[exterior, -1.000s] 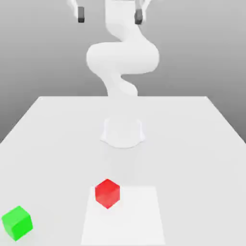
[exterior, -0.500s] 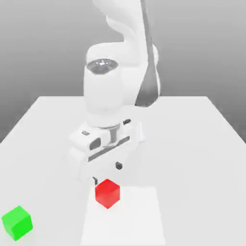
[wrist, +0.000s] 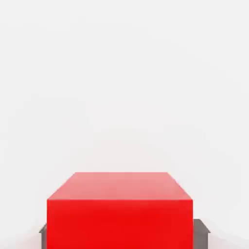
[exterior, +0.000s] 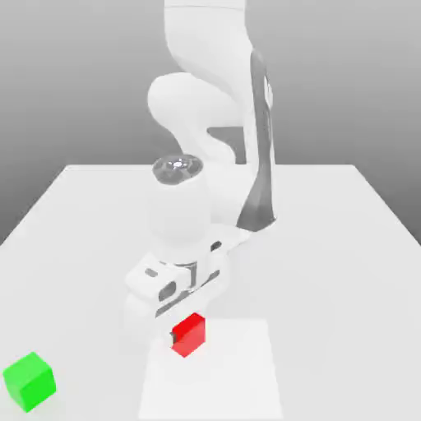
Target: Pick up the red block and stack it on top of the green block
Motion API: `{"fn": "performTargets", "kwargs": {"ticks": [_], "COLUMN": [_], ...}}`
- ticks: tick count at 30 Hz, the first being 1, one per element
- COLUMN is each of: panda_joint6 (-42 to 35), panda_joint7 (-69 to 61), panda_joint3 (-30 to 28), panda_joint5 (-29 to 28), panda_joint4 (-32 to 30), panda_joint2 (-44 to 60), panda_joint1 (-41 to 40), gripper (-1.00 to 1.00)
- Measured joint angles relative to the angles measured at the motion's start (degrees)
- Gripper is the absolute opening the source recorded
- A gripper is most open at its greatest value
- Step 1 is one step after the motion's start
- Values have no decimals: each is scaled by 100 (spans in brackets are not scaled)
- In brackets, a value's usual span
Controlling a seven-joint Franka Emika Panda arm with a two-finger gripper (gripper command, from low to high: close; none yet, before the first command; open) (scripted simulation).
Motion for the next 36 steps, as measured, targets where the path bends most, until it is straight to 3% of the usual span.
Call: {"fn": "performTargets", "kwargs": {"ticks": [3,8,15,18,23,29,33,34,36], "panda_joint6": [-53,-526,-1183,-1504,-2040,-2660,-2277,-2112,-2112], "panda_joint7": [58,591,1182,1836,2880,3814,3664,3572,3572], "panda_joint3": [-71,-535,-667,-866,-1122,-1459,-1261,-1156,-1156], "panda_joint5": [-85,-835,-1607,-1732,-1495,-731,-117,26,26], "panda_joint4": [-6,-79,-221,240,1252,2485,2771,2794,2794], "panda_joint2": [-72,-664,-1447,-1295,-797,-96,635,836,836], "panda_joint1": [47,321,229,-121,-635,-1086,-1373,-1459,-1459], "gripper": [-100,-100,-100,-100,-100,-100,-100,100,100]}}
